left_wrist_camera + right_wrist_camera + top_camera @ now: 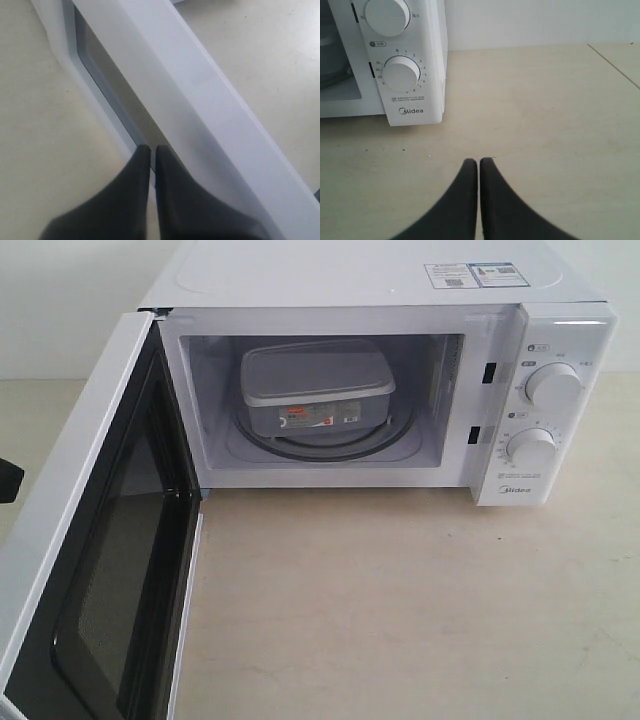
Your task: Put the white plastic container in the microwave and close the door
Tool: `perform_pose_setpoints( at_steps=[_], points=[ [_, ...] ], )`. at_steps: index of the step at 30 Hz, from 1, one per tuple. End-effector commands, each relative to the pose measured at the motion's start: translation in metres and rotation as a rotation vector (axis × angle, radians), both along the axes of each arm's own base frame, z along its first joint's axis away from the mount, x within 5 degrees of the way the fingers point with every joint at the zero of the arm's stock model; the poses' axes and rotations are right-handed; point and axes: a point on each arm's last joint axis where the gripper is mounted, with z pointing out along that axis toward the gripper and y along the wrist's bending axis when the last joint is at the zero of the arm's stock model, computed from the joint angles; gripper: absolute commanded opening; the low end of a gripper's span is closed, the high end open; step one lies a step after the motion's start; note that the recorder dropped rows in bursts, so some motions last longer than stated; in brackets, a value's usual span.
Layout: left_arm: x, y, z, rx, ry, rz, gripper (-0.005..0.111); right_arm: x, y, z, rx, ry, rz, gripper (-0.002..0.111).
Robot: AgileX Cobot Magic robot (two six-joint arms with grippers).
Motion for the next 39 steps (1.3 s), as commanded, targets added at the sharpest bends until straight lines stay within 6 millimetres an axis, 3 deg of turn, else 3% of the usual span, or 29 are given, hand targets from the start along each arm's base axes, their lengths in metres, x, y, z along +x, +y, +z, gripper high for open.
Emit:
perform_pose_setpoints(
  at_steps=[1,7,12,15,20,24,30,39],
  points=[
    [-0.001,-0.002,0.009,-0.065,0.021,0.046,0.004,0.000,0.000,0.001,-0.012,-0.012,-0.001,0.000],
    [0.000,0.000,0.040,-0.032,-0.068,0.027,0.004,0.000,0.000,0.001,-0.012,-0.012,-0.001,0.000],
    [0.003,-0.005,0.049,-0.128,-0.112,0.050,0.004,0.000,0.000,0.001,-0.012,-0.012,-0.001,0.000],
    [-0.003,-0.008,0.046,-0.133,-0.042,0.001,0.004,0.000,0.000,0.001,-0.012,-0.012,-0.001,0.000],
    [-0.011,0.002,0.034,0.047,0.044,-0.050,0.004,0.000,0.000,0.001,-0.012,-0.012,-0.001,0.000],
    [-0.010,0.005,0.030,0.086,0.060,-0.042,0.004,0.000,0.000,0.001,-0.012,-0.012,-0.001,0.000],
    [0.005,0.005,0.026,0.081,0.042,-0.018,0.004,0.000,0.000,0.001,-0.012,-0.012,-0.001,0.000],
    [0.034,-0.001,-0.001,0.113,0.129,-0.174,0.004,0.000,0.000,0.001,-0.012,-0.012,-0.001,0.000]
  ],
)
